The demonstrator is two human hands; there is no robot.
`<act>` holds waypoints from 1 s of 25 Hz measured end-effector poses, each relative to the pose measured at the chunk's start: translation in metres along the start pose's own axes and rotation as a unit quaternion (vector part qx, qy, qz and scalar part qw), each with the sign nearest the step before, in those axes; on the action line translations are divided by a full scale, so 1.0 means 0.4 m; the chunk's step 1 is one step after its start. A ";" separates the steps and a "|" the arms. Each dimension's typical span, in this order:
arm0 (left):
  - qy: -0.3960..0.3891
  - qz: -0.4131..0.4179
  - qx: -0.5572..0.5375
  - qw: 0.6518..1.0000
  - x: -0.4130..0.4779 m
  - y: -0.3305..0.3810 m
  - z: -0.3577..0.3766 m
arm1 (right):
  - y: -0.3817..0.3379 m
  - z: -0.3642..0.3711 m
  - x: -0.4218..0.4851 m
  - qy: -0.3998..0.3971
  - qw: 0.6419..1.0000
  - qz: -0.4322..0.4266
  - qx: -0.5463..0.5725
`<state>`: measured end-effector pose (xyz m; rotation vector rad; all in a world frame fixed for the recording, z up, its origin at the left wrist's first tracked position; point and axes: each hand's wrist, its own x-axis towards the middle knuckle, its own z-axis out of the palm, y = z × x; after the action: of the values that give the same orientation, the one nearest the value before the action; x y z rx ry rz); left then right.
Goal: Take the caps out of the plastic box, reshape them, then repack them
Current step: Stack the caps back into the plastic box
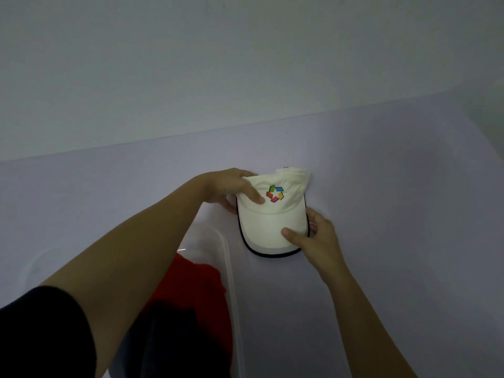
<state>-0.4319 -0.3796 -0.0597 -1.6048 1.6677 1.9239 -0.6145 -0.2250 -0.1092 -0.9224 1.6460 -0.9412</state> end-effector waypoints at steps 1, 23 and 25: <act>-0.015 -0.012 0.027 0.999 0.002 0.013 -0.002 | 0.007 0.001 0.003 0.001 1.000 0.001 -0.011; -0.013 0.103 0.272 0.957 0.035 0.098 0.028 | 0.035 0.036 -0.002 0.049 0.997 0.002 -0.058; -0.012 0.114 0.271 0.956 0.018 0.103 0.023 | 0.027 0.037 -0.010 0.033 0.998 -0.002 -0.055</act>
<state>-0.4682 -0.3919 -0.0406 -1.2128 2.1968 1.3684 -0.6008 -0.2193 -0.1207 -0.9782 1.7682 -0.8987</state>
